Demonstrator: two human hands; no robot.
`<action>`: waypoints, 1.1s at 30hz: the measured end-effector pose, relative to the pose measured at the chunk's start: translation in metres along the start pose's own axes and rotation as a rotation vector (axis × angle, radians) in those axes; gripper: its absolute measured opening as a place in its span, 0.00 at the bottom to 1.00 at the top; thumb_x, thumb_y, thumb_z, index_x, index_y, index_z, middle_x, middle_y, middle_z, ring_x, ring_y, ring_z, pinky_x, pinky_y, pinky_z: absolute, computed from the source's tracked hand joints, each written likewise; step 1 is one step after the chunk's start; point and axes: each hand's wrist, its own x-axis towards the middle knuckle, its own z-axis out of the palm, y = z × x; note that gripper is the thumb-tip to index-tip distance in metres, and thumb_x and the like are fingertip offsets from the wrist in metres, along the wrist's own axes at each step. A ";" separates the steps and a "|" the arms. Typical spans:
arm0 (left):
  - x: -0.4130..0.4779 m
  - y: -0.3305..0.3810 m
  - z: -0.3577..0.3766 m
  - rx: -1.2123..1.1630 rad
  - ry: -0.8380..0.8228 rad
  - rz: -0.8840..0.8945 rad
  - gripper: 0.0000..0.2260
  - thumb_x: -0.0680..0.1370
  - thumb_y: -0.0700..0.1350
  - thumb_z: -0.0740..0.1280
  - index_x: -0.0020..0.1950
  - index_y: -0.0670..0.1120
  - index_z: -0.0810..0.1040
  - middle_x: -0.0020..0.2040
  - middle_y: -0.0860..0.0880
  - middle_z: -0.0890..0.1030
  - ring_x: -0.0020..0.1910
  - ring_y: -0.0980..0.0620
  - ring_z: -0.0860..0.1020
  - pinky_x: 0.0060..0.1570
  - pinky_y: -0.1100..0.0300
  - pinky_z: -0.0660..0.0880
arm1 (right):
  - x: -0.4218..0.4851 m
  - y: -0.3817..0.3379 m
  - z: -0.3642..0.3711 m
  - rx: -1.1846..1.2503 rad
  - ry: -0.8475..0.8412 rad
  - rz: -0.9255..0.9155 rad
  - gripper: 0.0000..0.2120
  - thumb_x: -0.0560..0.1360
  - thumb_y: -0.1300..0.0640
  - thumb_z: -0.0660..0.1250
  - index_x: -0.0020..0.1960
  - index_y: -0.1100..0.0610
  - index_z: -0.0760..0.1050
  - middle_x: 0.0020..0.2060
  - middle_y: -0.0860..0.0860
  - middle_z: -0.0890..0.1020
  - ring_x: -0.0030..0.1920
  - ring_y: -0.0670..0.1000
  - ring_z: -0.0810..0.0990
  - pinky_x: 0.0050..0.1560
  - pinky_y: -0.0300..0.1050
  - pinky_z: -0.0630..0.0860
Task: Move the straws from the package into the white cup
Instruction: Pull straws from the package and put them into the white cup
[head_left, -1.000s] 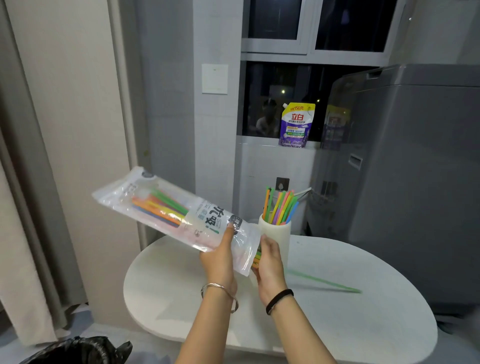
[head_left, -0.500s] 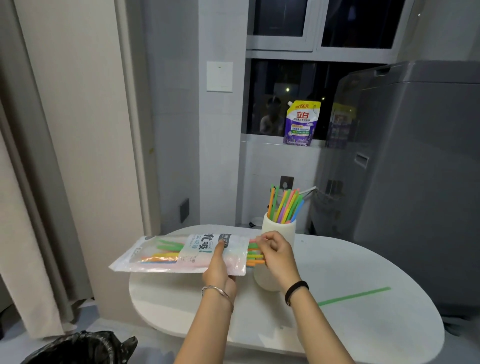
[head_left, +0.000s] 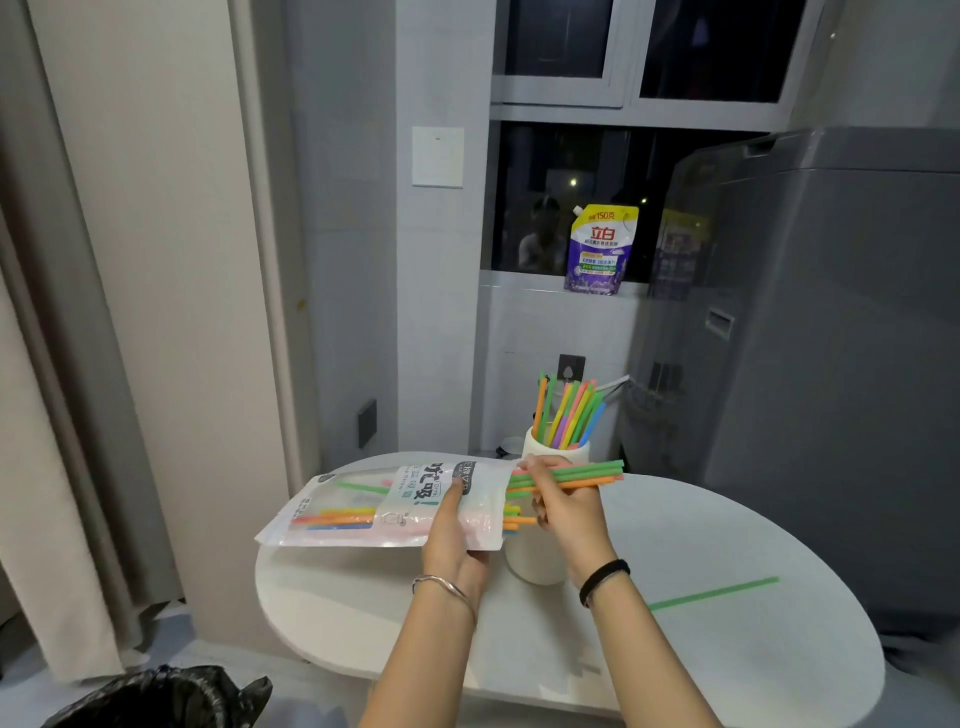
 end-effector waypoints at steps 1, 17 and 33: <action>0.000 0.000 0.000 -0.006 -0.001 0.001 0.22 0.79 0.41 0.66 0.73 0.45 0.68 0.57 0.42 0.80 0.40 0.46 0.81 0.22 0.57 0.78 | 0.001 -0.001 -0.001 0.002 0.042 -0.031 0.08 0.76 0.55 0.66 0.41 0.58 0.80 0.26 0.44 0.76 0.26 0.41 0.72 0.29 0.32 0.68; -0.004 0.004 0.006 -0.024 -0.086 -0.017 0.12 0.79 0.42 0.66 0.62 0.46 0.72 0.32 0.47 0.85 0.25 0.51 0.83 0.20 0.59 0.77 | 0.018 -0.028 -0.028 -0.064 0.211 -0.220 0.16 0.77 0.53 0.63 0.32 0.55 0.73 0.22 0.47 0.73 0.22 0.42 0.71 0.26 0.37 0.68; -0.005 0.005 0.008 -0.076 -0.044 -0.027 0.03 0.78 0.40 0.67 0.49 0.48 0.76 0.35 0.49 0.85 0.28 0.51 0.83 0.21 0.59 0.77 | 0.062 -0.138 -0.077 -0.276 0.361 -0.503 0.21 0.77 0.50 0.61 0.43 0.69 0.77 0.35 0.59 0.78 0.29 0.48 0.75 0.26 0.34 0.73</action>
